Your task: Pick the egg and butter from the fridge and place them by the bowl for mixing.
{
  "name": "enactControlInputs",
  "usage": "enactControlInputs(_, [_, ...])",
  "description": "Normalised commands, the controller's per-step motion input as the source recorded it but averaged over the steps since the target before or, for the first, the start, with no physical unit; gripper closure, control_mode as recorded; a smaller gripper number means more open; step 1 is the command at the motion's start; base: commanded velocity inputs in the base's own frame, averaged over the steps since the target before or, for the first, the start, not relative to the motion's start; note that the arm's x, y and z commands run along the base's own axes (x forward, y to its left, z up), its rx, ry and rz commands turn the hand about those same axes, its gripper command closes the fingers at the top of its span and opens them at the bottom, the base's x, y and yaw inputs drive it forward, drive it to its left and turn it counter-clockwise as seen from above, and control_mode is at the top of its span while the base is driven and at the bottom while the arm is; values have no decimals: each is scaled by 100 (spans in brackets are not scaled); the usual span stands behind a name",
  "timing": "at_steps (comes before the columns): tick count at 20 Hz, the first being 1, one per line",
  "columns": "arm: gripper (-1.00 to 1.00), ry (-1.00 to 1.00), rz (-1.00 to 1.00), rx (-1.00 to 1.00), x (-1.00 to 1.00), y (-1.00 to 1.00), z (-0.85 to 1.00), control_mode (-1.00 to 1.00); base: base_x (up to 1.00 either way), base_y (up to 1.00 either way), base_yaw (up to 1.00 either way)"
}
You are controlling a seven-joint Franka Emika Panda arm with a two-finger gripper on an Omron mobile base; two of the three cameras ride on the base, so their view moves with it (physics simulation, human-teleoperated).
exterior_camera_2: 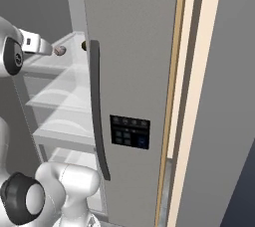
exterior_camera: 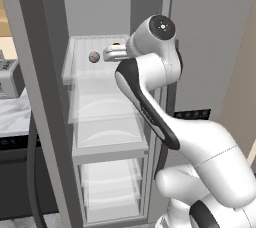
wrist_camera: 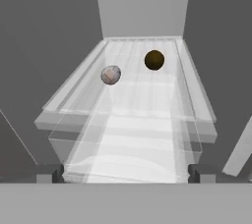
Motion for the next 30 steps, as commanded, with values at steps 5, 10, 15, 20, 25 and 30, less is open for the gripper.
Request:
enactControlInputs(5, [-100, 2, 0, 0, 48, 17, -7, -100, 0, 0, 0])
enactControlInputs(10, [-100, 4, 0, 0, 46, 26, -3, -100, 0, 0, 0])
enactControlInputs(15, [-100, 8, 0, -1, 49, 25, -7, -100, 0, 0, 0])
enactControlInputs(20, [-100, 11, 0, -4, 42, 13, -23, -100, 0, 0, 0])
enactControlInputs(25, [-100, 2, 0, -3, 28, 0, -33, -100, 0, 0, 0])
enactControlInputs(30, [-100, 0, 0, -2, 12, 0, -16, -100, 0, 0, 0])
